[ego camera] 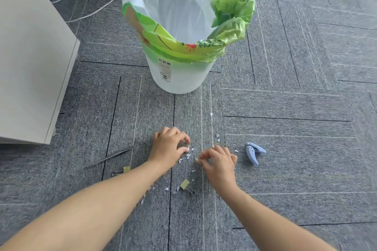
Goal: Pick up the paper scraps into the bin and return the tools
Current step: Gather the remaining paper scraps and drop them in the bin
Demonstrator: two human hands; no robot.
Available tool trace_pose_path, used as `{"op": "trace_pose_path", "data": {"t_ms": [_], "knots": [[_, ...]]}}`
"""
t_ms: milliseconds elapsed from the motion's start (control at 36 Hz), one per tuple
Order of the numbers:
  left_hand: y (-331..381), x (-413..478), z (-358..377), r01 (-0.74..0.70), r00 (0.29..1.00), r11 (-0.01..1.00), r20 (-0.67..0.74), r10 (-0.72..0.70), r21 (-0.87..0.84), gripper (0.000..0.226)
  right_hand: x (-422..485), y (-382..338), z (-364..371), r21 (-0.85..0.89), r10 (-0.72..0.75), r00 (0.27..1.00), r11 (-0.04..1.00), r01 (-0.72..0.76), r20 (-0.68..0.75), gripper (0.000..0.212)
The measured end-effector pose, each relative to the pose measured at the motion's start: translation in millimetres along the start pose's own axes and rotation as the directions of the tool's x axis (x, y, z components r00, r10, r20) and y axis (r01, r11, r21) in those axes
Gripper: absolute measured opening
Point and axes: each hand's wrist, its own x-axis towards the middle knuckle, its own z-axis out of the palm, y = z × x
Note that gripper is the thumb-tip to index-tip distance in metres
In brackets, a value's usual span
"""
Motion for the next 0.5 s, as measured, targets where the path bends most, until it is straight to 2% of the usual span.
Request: {"op": "trace_pose_path", "data": {"t_ms": [222,361,500], "knots": [[-1.0,-1.0,-1.5,-0.029,1.0,1.0,-0.002,0.029,0.01,0.016,-1.2,0.1,-1.9,0.011,0.014,1.0,1.0,-0.014,0.002,0.012],[0.9,1.5,-2.5,-0.101,0.995,0.992,0.01,0.101,0.074,0.011,-1.1,-7.7,-2.7,0.008,-0.02,1.0,1.0,0.02,0.014,0.01],[4.5,0.9,0.9,-0.127,0.99,0.983,0.071,0.118,0.131,0.008,-0.6,-19.0,1.7,-0.017,-0.041,0.999,0.999,0.041,0.019,0.01]]}}
